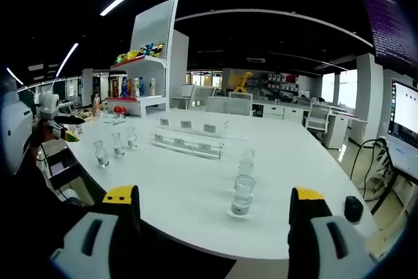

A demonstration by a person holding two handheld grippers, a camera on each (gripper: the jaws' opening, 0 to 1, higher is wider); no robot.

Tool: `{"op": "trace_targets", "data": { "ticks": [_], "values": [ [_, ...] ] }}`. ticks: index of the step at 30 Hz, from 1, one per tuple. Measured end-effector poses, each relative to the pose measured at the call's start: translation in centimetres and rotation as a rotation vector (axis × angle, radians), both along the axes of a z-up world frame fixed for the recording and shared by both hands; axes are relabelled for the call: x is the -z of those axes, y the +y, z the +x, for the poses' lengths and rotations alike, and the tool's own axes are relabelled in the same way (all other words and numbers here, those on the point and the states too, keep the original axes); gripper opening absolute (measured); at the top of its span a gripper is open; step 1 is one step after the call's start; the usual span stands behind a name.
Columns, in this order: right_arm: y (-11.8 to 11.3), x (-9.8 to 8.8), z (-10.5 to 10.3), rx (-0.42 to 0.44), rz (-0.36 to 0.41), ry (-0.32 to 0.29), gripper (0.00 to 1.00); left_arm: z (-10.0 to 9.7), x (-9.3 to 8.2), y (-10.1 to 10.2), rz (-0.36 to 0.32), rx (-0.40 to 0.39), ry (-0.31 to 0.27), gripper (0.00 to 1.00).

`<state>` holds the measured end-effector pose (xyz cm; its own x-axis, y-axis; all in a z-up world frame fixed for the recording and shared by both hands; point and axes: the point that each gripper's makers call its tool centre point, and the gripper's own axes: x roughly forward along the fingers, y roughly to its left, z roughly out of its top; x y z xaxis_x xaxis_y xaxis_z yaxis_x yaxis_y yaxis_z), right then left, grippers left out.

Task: Identify the label on the chemical reagent bottle, grasp the chemical reagent bottle, and place it in the designated position on the reagent rack

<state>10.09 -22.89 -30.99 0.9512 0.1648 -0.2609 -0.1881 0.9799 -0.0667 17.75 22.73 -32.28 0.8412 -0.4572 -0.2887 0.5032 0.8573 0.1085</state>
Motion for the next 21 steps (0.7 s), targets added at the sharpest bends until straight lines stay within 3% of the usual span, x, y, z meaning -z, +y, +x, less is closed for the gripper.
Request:
{"op": "trace_targets", "data": {
  "ticks": [21],
  "values": [
    [0.21,0.83,0.20,-0.013,-0.025,0.023,0.90,0.03,0.41,-0.73,0.004,0.015,0.007,0.95]
  ]
}}
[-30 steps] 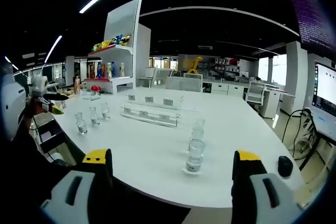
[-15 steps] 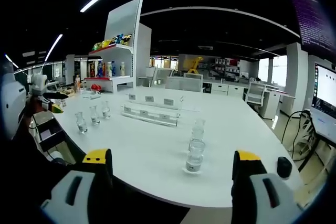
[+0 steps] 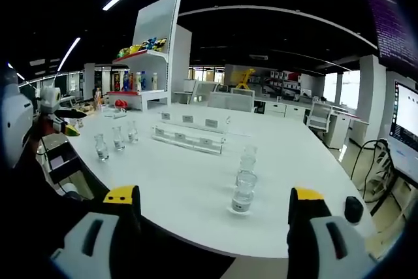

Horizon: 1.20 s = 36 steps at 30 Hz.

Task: Identify the label on the chemical reagent bottle, grasp the chemical reagent bottle, and place it in the designated position on the reagent rack

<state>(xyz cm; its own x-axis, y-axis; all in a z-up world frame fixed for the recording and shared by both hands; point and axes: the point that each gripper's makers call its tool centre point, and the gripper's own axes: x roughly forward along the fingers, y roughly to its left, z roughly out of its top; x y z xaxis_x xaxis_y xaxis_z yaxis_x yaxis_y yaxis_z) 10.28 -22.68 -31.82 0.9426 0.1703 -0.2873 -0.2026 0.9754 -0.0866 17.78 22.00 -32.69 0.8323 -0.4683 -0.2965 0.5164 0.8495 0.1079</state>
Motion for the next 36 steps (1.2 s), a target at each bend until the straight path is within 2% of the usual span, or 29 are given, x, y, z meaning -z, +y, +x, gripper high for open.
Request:
{"op": "trace_targets", "data": {
  "ticks": [16,36],
  "values": [
    [-0.36,0.17,-0.14,0.006,0.001,0.000,0.89,-0.05,0.08,-0.13,0.005,0.003,-0.001,0.95],
    [-0.61,-0.57,-0.06,0.010,-0.009,-0.026,0.88,-0.12,-0.11,0.14,0.010,0.000,-0.007,0.95]
  ]
}}
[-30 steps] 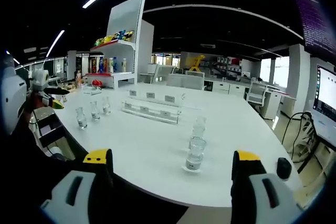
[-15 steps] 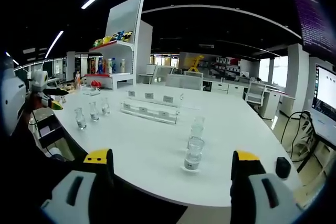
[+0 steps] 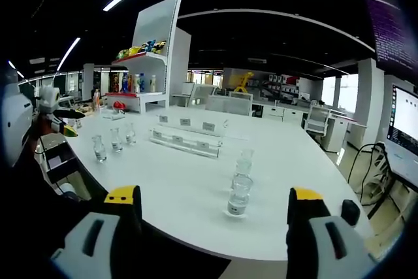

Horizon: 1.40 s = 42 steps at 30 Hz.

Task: Identify the label on the chemical reagent bottle, grasp the chemical reagent bottle, and place it in the designated position on the reagent rack

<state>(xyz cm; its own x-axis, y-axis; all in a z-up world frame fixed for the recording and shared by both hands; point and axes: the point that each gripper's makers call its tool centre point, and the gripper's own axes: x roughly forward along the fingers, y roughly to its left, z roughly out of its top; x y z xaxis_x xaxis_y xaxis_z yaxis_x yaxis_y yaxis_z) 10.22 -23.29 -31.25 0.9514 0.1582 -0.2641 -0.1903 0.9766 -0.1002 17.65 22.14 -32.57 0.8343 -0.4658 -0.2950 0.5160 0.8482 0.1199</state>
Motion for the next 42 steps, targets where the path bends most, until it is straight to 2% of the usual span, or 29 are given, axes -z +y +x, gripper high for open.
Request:
{"op": "trace_targets", "data": {
  "ticks": [13,23,30,33,36,38,42],
  "values": [
    [-0.5,2.0,1.4,0.000,0.002,0.024,0.87,0.3,0.4,0.1,0.006,-0.002,0.008,0.95],
    [-0.3,3.6,3.0,-0.034,-0.014,0.033,0.85,0.2,0.3,0.1,0.008,-0.004,0.004,0.95],
    [-0.5,4.7,4.1,-0.041,0.007,0.040,0.82,0.1,0.1,0.4,0.006,-0.007,0.000,0.95],
    [-0.5,4.8,5.4,-0.061,-0.005,-0.019,0.86,0.1,0.2,0.3,0.006,0.000,-0.001,0.95],
    [-1.4,6.2,6.7,-0.042,0.016,-0.007,0.88,-0.6,-0.3,-1.0,-0.084,0.064,0.022,0.95],
    [-1.9,7.0,7.5,-0.030,0.023,-0.008,0.87,-0.6,-0.4,-1.0,-0.085,0.064,0.018,0.95],
    [-3.1,8.4,9.4,0.008,0.081,-0.025,0.81,-0.3,-0.3,-0.6,-0.045,0.043,0.006,0.95]
  ]
}}
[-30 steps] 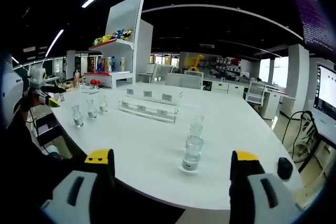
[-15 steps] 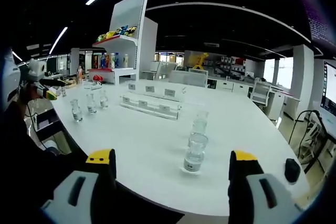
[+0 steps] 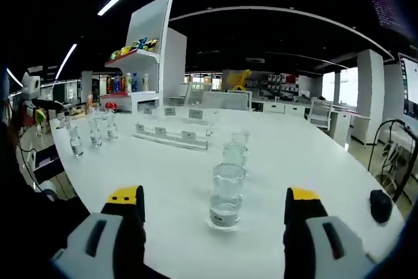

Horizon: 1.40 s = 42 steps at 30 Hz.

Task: Identify the label on the chemical reagent bottle, grasp the chemical reagent bottle, and place it in the designated position on the reagent rack

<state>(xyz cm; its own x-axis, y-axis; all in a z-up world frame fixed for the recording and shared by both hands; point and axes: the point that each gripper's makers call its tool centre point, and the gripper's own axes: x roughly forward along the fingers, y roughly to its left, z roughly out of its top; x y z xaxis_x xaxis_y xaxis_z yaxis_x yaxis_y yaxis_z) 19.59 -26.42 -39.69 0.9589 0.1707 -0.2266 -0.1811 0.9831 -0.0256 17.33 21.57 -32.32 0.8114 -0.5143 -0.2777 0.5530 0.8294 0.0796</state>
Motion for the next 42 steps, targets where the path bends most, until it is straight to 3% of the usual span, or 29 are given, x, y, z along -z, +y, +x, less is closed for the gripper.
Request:
{"op": "trace_targets", "data": {
  "ticks": [7,14,20,36,39,41,42],
  "values": [
    [-0.3,0.6,2.3,0.025,0.094,-0.058,0.70,0.2,0.1,0.1,0.008,-0.004,0.000,0.95],
    [-0.2,1.3,3.2,0.047,0.081,-0.074,0.56,0.1,0.1,-0.1,0.014,0.002,0.000,0.95],
    [0.0,1.8,3.4,0.058,0.066,-0.070,0.38,0.1,0.3,0.0,0.033,0.003,-0.001,0.93],
    [-0.5,2.0,4.2,0.087,0.034,-0.091,0.25,0.1,0.3,0.4,0.038,-0.011,-0.008,0.93],
    [-0.4,1.8,4.1,0.091,0.009,-0.101,0.22,0.2,0.5,0.6,0.038,-0.014,-0.006,0.93],
    [-0.4,1.6,4.1,0.087,-0.048,-0.123,0.22,0.2,0.6,0.8,0.043,-0.019,-0.003,0.93],
    [-0.3,1.7,4.0,0.090,-0.034,-0.118,0.22,0.2,0.7,0.9,0.045,-0.022,-0.003,0.93]
  ]
}}
